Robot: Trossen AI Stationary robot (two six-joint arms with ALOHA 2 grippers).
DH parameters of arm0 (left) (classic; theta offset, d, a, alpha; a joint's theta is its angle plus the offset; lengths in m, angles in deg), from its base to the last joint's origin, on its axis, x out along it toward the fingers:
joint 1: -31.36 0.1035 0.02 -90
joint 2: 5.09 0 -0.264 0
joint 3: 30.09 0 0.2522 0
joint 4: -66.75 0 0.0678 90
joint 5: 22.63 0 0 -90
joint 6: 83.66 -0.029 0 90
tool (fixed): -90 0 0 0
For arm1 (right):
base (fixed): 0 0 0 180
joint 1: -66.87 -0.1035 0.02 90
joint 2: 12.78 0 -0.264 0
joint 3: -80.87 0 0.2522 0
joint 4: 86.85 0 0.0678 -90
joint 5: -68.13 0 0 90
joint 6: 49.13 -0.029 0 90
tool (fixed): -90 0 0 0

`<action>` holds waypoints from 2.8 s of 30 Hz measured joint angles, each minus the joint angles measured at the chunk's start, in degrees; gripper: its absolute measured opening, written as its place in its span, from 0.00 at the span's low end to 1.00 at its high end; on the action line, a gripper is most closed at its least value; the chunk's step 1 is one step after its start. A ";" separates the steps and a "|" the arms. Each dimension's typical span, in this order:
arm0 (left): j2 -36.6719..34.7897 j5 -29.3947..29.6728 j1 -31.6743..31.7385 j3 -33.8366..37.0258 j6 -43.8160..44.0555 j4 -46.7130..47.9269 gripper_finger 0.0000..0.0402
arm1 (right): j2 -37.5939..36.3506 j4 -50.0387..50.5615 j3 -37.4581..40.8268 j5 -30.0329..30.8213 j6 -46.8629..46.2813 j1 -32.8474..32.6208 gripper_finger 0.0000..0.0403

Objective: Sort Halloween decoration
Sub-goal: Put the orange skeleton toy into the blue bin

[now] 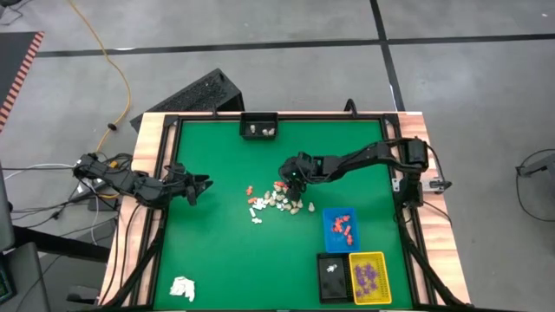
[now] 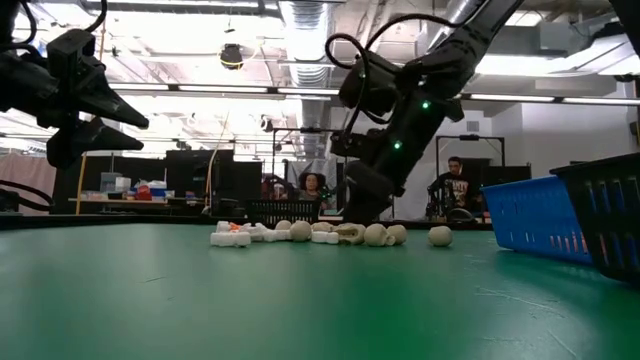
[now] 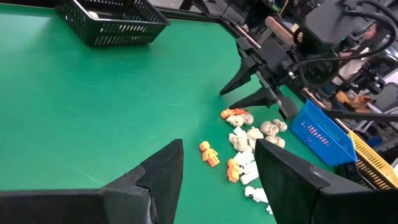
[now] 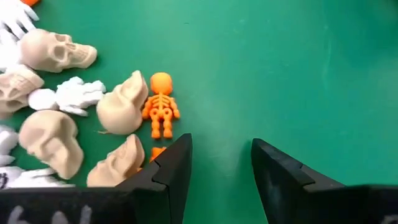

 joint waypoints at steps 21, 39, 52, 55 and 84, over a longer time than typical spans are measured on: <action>0.00 -0.17 -0.02 0.01 0.94 0.13 0.47 | -6.46 6.80 0.11 6.55 -0.22 -6.27 0.44; 0.00 -0.34 -0.01 0.01 0.94 0.14 0.47 | -3.67 9.07 0.09 6.88 -3.12 -7.84 0.44; 0.02 -0.15 -0.02 0.00 0.94 0.15 0.47 | -1.68 4.94 0.09 6.87 -0.82 -6.12 0.44; 0.01 -0.15 -0.02 0.01 0.94 0.13 0.47 | -1.74 4.50 0.09 6.62 -0.80 -4.92 0.44; 0.02 -1.00 -0.01 0.00 1.53 0.02 0.47 | 0.01 3.93 -0.04 0.69 -0.50 -2.60 0.05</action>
